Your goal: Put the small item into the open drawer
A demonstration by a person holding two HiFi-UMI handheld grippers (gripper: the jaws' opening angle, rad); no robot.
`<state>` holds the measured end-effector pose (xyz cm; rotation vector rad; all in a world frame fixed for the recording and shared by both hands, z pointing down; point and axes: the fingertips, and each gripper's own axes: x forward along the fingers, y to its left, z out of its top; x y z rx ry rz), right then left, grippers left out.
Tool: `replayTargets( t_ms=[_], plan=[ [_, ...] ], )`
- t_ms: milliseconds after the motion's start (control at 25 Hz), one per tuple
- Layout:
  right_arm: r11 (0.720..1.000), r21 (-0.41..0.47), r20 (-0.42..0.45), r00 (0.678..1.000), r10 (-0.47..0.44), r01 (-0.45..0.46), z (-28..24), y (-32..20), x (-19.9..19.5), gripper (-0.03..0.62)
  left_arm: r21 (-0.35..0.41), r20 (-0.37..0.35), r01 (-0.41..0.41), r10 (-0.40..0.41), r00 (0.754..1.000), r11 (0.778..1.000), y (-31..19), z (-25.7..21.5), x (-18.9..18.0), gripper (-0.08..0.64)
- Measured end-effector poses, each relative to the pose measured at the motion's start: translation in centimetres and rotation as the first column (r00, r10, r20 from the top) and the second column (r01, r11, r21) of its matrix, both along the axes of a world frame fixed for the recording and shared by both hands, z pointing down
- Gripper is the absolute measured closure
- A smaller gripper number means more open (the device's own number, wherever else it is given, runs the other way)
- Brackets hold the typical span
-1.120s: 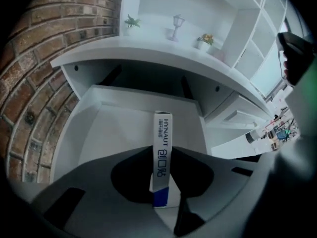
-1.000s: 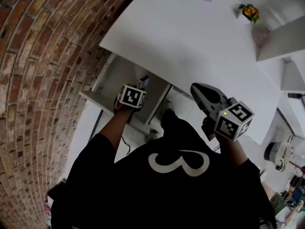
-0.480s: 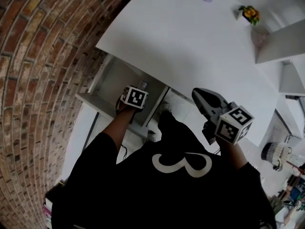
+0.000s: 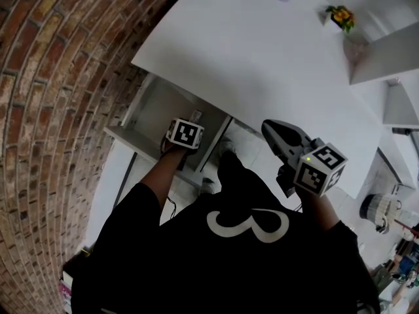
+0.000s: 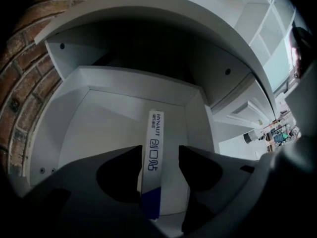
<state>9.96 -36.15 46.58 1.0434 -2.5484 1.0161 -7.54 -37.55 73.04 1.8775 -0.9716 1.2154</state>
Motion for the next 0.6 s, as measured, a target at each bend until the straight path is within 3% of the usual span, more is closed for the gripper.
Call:
replayTargets(
  t_ms=[160,360,600],
  plan=[
    [1.0,0.008,-0.002,1.0,-0.005,0.005,-0.2,0.6,-0.2,0.582,-0.055,-0.055,0.035,-0.038,0.998,0.998,1.2,-0.6,0.3,0.275],
    [1.0,0.022,-0.003,1.0,-0.013,0.013,-0.5,1.8,-0.5,0.582,-0.008,-0.126,0.032,-0.033,0.991,0.999,0.7,-1.8,1.1,0.255],
    [0.999,0.032,0.0,1.0,-0.009,0.009,-1.2,3.1,-0.6,0.581,0.056,-0.154,0.043,-0.034,0.988,0.997,0.1,-3.5,1.0,0.255]
  ],
)
